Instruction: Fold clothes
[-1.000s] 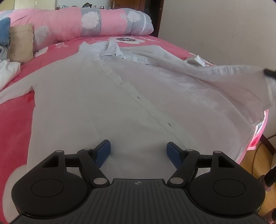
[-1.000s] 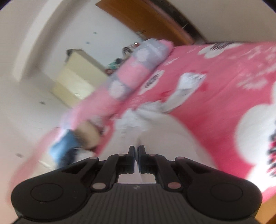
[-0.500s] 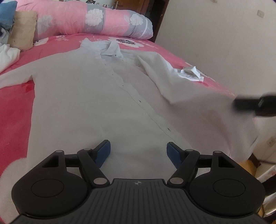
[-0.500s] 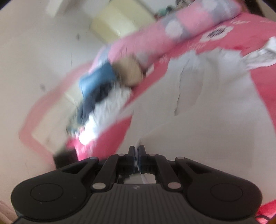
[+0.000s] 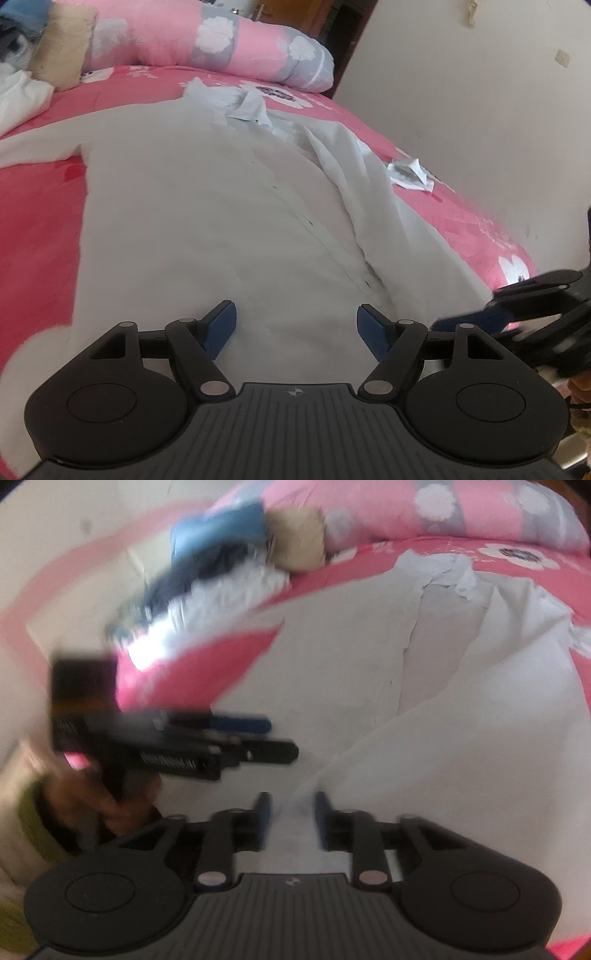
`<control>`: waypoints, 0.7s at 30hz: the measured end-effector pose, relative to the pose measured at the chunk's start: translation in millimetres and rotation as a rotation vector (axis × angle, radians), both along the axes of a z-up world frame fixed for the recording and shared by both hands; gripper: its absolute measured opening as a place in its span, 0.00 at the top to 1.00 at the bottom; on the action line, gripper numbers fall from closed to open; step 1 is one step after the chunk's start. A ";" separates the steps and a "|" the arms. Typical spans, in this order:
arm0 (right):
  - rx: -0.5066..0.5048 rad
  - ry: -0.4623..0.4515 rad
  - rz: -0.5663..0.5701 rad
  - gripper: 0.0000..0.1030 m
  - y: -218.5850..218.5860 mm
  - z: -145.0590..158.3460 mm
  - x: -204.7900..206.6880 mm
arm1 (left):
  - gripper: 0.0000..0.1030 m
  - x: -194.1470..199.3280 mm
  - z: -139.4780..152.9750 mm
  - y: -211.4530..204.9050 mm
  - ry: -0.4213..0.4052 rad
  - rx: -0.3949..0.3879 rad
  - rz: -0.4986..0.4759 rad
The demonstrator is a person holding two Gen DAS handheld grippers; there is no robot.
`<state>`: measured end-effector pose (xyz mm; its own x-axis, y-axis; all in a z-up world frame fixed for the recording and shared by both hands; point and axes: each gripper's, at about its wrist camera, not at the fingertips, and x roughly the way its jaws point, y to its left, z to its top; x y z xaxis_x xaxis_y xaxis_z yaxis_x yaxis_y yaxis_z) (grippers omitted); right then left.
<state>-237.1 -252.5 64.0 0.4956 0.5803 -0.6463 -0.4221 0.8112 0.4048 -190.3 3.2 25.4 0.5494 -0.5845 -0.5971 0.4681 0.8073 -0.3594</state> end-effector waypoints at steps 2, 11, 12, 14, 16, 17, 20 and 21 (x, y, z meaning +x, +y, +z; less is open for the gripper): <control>0.029 -0.001 -0.064 0.62 -21.6 4.4 -8.5 | 0.29 -3.7 2.5 4.2 0.007 -0.028 -0.001; 0.162 -0.006 -0.349 0.62 -119.0 24.5 -46.8 | 0.30 -22.4 9.9 -28.0 -0.059 -0.038 -0.150; 0.171 -0.014 -0.379 0.62 -128.7 28.8 -49.0 | 0.31 -25.3 8.9 -35.7 -0.076 -0.022 -0.176; 0.146 -0.080 -0.418 0.62 -140.5 51.2 -39.1 | 0.39 -31.5 4.9 -47.8 -0.110 0.009 -0.222; 0.113 -0.134 -0.438 0.62 -141.6 70.7 -16.6 | 0.46 -36.3 -0.7 -57.9 -0.126 0.049 -0.259; 0.098 -0.159 -0.445 0.62 -141.6 79.4 -4.4 | 0.46 -37.0 -4.0 -61.2 -0.126 0.069 -0.268; 0.047 -0.181 -0.428 0.62 -130.8 88.3 51.8 | 0.47 -37.0 -12.7 -63.5 -0.120 0.082 -0.279; 0.027 -0.176 -0.418 0.62 -124.6 87.7 75.6 | 0.47 -37.3 -14.2 -63.1 -0.120 0.074 -0.284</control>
